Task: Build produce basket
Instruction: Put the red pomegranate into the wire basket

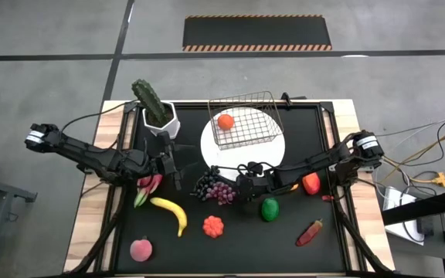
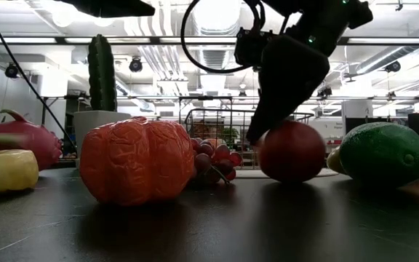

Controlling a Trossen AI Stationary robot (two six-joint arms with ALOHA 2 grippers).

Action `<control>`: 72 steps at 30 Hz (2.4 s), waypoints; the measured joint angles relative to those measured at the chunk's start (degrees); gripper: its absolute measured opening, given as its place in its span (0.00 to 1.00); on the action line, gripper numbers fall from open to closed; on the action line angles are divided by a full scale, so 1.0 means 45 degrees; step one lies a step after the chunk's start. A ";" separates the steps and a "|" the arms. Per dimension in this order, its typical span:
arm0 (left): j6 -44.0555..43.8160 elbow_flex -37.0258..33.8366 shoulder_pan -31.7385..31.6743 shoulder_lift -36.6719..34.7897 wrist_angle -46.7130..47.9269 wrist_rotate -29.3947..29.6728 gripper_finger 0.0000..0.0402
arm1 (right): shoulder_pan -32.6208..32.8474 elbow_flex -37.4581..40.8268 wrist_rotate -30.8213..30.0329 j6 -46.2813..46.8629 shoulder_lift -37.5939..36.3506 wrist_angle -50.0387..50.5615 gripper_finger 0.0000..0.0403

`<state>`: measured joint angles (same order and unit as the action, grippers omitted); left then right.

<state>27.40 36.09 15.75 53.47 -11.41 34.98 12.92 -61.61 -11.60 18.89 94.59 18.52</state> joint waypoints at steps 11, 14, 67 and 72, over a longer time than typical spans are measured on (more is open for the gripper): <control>0.0000 -0.0007 0.0000 0.0000 -0.0002 -0.0005 0.60 | -0.0022 -0.0276 0.0000 -0.0077 0.0000 0.0015 0.04; 0.0000 -0.0007 0.0003 0.0000 -0.0002 -0.0005 0.60 | -0.0022 -0.0584 -0.0002 -0.0147 -0.0006 0.0209 0.03; 0.0097 -0.0275 -0.0005 0.0000 0.0080 -0.0005 0.60 | -0.2295 -0.3740 0.3682 0.9794 0.1382 0.5644 0.63; 0.0107 -0.0279 -0.0005 0.0000 0.0080 -0.0005 0.60 | -0.2295 -0.3739 0.3691 0.9775 0.1802 0.5629 0.61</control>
<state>27.88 34.83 15.73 53.47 -11.05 34.96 2.59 -78.43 5.02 62.87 102.70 43.86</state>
